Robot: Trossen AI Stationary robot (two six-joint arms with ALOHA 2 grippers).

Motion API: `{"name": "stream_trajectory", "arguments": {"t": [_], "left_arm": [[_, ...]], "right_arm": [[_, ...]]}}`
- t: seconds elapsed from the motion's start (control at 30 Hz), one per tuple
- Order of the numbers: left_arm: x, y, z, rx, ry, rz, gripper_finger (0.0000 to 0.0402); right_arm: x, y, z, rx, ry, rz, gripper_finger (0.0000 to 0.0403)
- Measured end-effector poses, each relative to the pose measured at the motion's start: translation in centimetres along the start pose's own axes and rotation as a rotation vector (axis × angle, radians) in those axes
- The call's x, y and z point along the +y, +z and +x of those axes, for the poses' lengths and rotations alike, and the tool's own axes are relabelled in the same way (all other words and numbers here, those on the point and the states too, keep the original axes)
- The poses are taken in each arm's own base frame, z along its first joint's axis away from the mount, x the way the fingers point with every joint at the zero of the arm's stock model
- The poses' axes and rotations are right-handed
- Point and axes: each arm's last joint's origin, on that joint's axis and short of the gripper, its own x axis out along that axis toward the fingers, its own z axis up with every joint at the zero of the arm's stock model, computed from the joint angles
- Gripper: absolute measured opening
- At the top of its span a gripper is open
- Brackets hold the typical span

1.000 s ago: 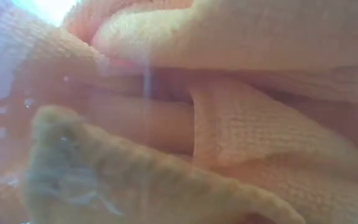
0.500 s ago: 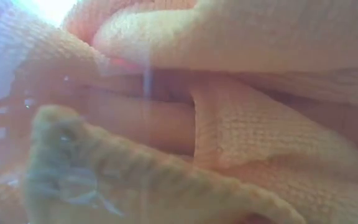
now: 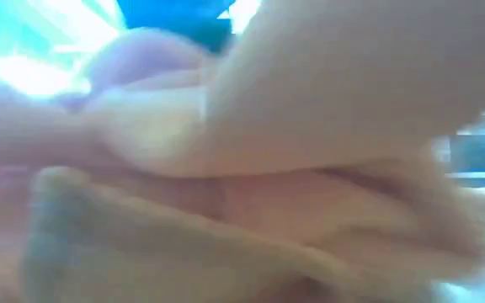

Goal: Sort microfiber towel by color & place in baskets
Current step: Put the yellow towel into the left transparent bin

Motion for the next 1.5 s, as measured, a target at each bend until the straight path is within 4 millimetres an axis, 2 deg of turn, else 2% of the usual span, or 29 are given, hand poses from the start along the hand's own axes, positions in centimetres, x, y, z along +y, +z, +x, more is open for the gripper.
{"name": "stream_trajectory", "arguments": {"t": [0.17, 0.5, 0.83, 0.93, 1.2, 1.5], "left_arm": [[0.5, -1.1, 0.0, 0.114, 0.060, -0.157, 0.0000], [0.1, -0.4, 0.1, 0.049, 0.002, -0.018, 0.0006], [0.2, -0.1, -0.3, 0.039, -0.046, -0.049, 0.0089], [0.7, -0.2, -1.7, 0.043, -0.068, -0.089, 0.0106], [2.1, -1.1, -8.0, -0.063, -0.124, -0.213, 0.0111], [3.3, -2.5, -13.1, -0.202, -0.116, -0.191, 0.0111]], "right_arm": [[0.0, 0.0, 0.0, 0.000, 0.000, 0.000, 0.0000], [0.0, 0.0, 0.0, 0.000, 0.000, 0.000, 0.0000], [0.0, 0.0, 0.0, 0.000, 0.000, 0.000, 0.0000], [0.0, 0.0, 0.0, 0.000, 0.000, 0.000, 0.0000], [0.0, 0.0, 0.0, 0.000, 0.000, 0.000, 0.0000], [0.0, 0.0, 0.0, 0.000, 0.000, 0.000, 0.0000]]}}
